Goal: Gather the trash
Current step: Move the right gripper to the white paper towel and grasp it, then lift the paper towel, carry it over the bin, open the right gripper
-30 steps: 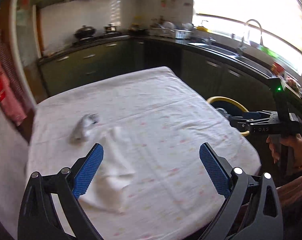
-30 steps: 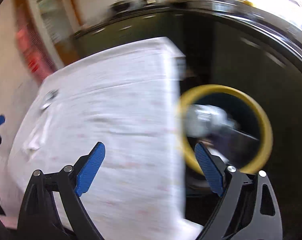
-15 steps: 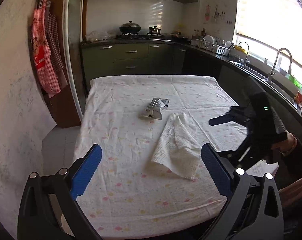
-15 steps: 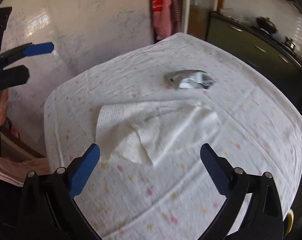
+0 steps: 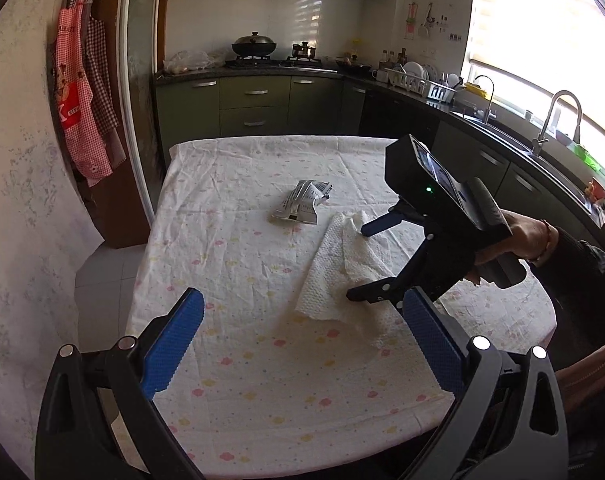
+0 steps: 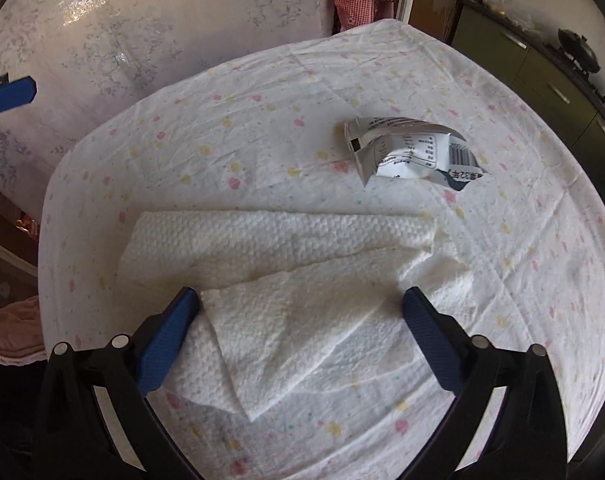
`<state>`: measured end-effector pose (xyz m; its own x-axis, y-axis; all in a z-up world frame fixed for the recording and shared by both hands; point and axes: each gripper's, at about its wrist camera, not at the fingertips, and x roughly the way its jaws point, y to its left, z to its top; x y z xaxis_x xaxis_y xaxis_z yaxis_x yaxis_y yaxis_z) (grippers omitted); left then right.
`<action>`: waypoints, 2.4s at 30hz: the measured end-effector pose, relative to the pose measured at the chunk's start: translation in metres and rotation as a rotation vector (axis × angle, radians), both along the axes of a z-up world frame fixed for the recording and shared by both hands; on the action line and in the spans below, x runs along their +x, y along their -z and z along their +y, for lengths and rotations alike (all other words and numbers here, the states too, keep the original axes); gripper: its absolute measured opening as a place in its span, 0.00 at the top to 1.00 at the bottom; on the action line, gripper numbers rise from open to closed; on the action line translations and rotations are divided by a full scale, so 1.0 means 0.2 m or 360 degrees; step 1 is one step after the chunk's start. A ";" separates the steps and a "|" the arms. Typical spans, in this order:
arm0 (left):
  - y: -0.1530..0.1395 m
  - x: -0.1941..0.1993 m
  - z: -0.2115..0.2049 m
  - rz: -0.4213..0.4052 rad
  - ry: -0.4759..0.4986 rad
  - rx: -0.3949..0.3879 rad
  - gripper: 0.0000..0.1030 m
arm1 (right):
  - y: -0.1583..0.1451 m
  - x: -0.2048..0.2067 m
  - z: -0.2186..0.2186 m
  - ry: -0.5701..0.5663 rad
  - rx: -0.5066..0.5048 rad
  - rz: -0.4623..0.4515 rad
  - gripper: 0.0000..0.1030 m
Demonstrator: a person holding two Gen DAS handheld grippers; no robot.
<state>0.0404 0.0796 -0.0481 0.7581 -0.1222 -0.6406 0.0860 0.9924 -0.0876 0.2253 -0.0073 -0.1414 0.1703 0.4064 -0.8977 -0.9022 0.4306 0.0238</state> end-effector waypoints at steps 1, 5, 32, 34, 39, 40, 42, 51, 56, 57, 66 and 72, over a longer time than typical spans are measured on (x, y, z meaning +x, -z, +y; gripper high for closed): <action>0.00 0.00 0.00 0.0003 0.0000 0.0001 0.05 | 0.00 -0.01 0.02 -0.0010 -0.0007 0.0002 0.05; 0.00 0.00 -0.01 0.0012 0.0004 0.0005 0.05 | 0.01 -0.08 0.08 -0.0083 -0.0018 -0.0013 0.05; 0.04 0.03 -0.03 0.0035 0.0016 0.0012 0.05 | -0.04 -0.08 0.03 0.0034 0.0049 -0.0024 0.89; 0.04 0.03 -0.04 0.0038 0.0017 0.0010 0.05 | -0.05 -0.09 0.03 0.0051 0.0058 -0.0025 0.90; 0.05 0.03 -0.04 0.0036 0.0022 0.0014 0.05 | -0.06 -0.09 -0.01 0.0100 0.0099 0.0015 0.91; 0.05 0.03 -0.04 0.0036 0.0023 0.0015 0.05 | -0.06 -0.10 -0.03 0.0112 0.0113 0.0024 0.91; 0.05 0.04 -0.04 0.0038 0.0025 0.0016 0.05 | -0.08 -0.11 -0.08 0.0147 0.0136 0.0038 0.91; 0.06 0.05 -0.07 0.0050 0.0039 0.0029 0.05 | -0.19 -0.18 -0.33 0.0298 0.0245 0.0012 0.91; 0.06 0.07 -0.12 0.0052 0.0013 0.0089 0.05 | -0.28 -0.21 -0.53 0.0441 0.0332 -0.0041 0.91; 0.06 0.08 -0.12 0.0056 0.0004 0.0095 0.05 | -0.30 -0.21 -0.56 0.0463 0.0345 -0.0052 0.91; 0.06 0.11 -0.20 0.0072 0.0042 0.0118 0.05 | -0.52 -0.31 -0.91 0.0658 0.0435 -0.0220 0.91; 0.07 0.12 -0.27 0.0078 0.0094 0.0129 0.05 | -0.59 -0.31 -1.19 0.0891 0.0402 -0.0307 0.91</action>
